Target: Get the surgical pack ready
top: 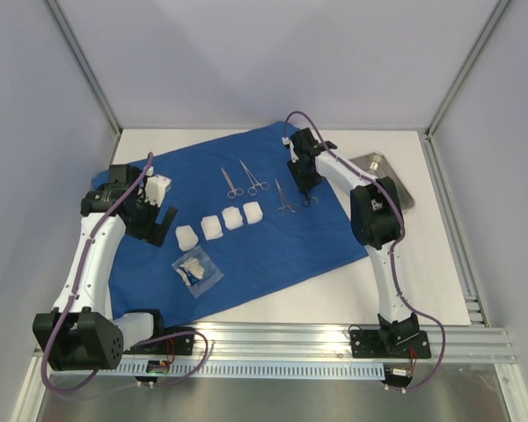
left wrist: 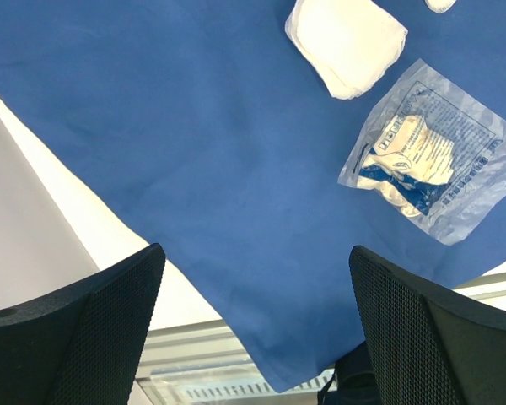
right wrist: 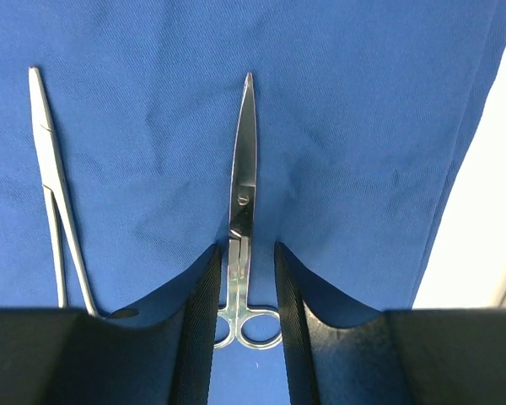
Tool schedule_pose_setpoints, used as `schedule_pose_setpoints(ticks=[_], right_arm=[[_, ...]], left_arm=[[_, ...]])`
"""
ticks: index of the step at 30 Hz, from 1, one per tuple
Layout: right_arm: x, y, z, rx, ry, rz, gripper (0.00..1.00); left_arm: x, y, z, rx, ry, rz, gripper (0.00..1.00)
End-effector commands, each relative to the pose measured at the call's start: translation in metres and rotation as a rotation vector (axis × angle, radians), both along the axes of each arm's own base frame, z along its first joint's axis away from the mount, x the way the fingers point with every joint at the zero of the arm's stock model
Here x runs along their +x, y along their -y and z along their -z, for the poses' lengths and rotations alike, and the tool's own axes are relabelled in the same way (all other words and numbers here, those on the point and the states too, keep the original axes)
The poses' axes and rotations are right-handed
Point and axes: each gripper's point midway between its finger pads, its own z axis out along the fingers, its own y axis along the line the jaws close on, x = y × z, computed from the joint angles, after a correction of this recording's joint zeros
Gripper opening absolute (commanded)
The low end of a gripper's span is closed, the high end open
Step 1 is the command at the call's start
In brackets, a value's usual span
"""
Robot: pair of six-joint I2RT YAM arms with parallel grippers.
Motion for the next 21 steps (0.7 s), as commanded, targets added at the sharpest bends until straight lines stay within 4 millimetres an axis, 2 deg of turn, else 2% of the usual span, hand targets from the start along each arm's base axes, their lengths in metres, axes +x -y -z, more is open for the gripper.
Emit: schedule_pose_setpoints(ticks=[1,4,7,9,12,15,21], right_arm=[[-0.026,0.016,0.036,-0.083,-0.160,0.016,0.34],[-0.039,0.014,0.046,-0.063,-0.221,0.013,0.34],[-0.050,0.012,0.057,-0.052,-0.276,0.010,0.28],[-0.056,0.008,0.062,-0.027,-0.305,0.010,0.23],[-0.053,0.009,0.061,-0.024,-0.279,0.021,0.11],[-0.048,0.007,0.050,-0.017,-0.251,0.018,0.01],[-0.037,0.002,0.007,0.028,-0.147,-0.005,0.00]], left_arm=[[0.009,-0.002,-0.016,0.009,0.057,-0.012,1.00],[0.010,-0.003,-0.015,0.013,0.058,-0.007,1.00],[0.011,-0.003,-0.016,0.017,0.061,-0.007,1.00],[0.012,-0.003,-0.017,0.017,0.063,-0.007,1.00],[0.011,-0.004,-0.017,0.019,0.066,-0.003,1.00],[0.011,-0.004,-0.018,0.021,0.070,0.001,1.00],[0.012,-0.003,-0.021,0.015,0.083,0.004,1.00]])
